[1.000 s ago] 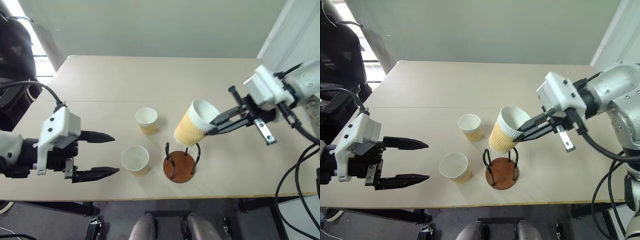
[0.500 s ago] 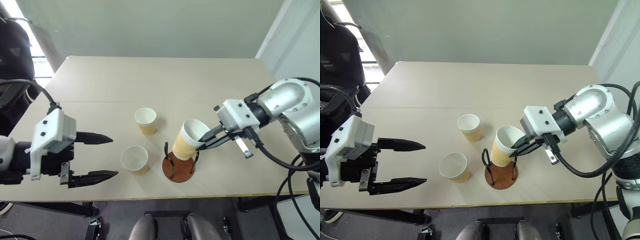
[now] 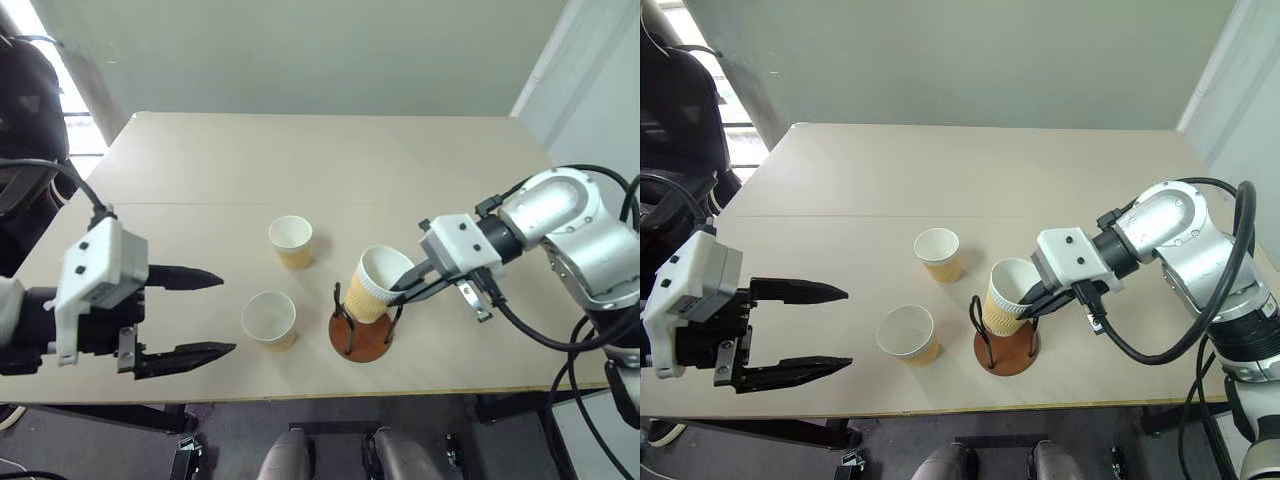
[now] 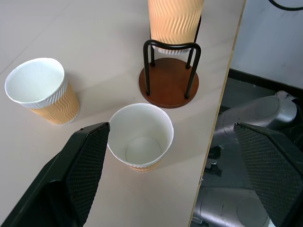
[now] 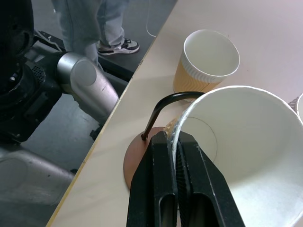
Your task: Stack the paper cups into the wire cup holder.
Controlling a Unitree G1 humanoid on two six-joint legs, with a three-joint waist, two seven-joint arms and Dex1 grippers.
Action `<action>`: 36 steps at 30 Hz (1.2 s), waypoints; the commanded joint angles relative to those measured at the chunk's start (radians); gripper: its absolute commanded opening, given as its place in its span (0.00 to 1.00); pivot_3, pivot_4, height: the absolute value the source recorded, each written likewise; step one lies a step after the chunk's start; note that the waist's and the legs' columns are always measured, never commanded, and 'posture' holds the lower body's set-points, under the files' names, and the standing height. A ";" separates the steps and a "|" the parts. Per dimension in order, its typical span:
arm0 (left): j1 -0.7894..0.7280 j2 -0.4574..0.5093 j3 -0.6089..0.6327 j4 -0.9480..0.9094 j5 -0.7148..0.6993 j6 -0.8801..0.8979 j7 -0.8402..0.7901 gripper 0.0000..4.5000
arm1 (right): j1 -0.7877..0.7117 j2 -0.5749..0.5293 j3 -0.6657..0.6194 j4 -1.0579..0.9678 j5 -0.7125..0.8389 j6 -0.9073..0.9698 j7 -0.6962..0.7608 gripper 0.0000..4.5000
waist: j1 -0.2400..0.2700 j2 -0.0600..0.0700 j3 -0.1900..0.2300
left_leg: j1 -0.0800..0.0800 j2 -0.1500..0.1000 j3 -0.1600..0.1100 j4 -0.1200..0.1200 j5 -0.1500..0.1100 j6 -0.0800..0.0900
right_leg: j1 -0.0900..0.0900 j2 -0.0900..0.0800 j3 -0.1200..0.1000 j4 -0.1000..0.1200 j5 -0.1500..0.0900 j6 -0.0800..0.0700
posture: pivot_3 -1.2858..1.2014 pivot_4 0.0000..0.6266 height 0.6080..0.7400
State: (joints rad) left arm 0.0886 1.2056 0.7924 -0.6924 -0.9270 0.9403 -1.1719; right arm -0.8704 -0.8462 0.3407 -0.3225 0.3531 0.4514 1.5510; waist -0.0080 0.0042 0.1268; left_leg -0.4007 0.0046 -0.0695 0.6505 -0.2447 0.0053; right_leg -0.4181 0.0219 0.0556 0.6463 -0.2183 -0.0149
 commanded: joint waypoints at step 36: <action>-0.073 0.009 0.037 0.038 -0.164 -0.014 0.055 1.00 | -0.018 -0.002 -0.121 0.083 -0.001 0.075 -0.045 0.82 | -0.001 0.000 0.000 | 0.000 0.000 0.000 0.000 0.000 0.000 | 0.000 0.000 0.000 0.000 0.000 0.000 | 0.52 0.24 1.00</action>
State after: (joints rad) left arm 0.0131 1.2008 0.8358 -0.6642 -1.1115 0.9502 -1.0995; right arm -0.8745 -0.8217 0.3137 -0.2449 0.3037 0.4979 1.5206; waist -0.0087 0.0045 0.1270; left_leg -0.4007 0.0048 -0.0692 0.6505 -0.2442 0.0050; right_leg -0.4178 0.0223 0.0560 0.6459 -0.2181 -0.0149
